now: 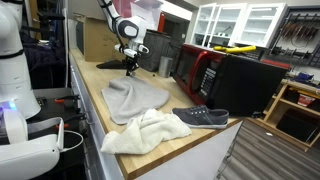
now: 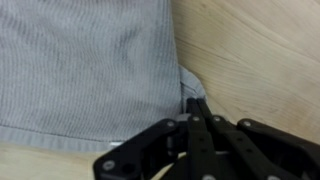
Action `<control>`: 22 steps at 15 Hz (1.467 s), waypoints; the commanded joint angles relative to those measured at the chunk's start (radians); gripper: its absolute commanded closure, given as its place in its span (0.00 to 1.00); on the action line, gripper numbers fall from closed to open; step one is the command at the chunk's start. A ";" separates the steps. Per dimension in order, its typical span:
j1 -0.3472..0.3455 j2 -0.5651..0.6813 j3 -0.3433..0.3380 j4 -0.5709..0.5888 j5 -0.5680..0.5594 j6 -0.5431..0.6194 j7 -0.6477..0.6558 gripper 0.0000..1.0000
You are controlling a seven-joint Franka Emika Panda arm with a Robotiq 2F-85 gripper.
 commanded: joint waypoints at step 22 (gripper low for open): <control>-0.143 -0.450 -0.304 0.167 0.300 -0.394 0.193 0.21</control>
